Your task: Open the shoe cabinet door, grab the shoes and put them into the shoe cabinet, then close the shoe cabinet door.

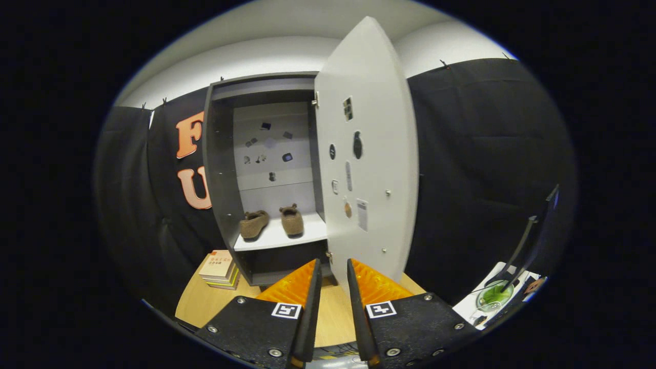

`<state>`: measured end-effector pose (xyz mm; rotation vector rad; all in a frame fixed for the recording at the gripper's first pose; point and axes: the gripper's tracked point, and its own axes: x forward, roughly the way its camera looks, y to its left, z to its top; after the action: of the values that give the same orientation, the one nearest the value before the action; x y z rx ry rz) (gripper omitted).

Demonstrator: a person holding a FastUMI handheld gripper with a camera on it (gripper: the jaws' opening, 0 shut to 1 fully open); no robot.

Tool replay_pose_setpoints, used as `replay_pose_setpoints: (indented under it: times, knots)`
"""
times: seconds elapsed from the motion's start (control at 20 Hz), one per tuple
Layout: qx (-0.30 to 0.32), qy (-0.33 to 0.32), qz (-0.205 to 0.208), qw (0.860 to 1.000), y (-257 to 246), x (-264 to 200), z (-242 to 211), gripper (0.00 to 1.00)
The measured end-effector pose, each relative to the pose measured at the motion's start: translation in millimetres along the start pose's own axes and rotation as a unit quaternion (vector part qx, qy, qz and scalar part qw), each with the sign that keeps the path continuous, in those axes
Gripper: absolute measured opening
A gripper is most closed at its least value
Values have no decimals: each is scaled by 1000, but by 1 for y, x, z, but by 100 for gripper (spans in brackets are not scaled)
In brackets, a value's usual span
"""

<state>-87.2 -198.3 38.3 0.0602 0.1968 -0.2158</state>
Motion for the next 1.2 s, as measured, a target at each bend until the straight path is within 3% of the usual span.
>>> replay_pose_setpoints:
  times: [0.2,0.35,0.55,0.8,1.05,1.2]
  knots:
    - [26,-1,-22,999,-55,-2,-7,34]
    - [37,2,-12,999,-87,7,-10,35]
    - [39,10,19,999,-109,35,-16,40]
    - [50,9,94,994,-105,74,-17,53]
    - [48,10,148,988,-94,96,-17,57]
    - [35,7,157,987,-96,101,-18,59]
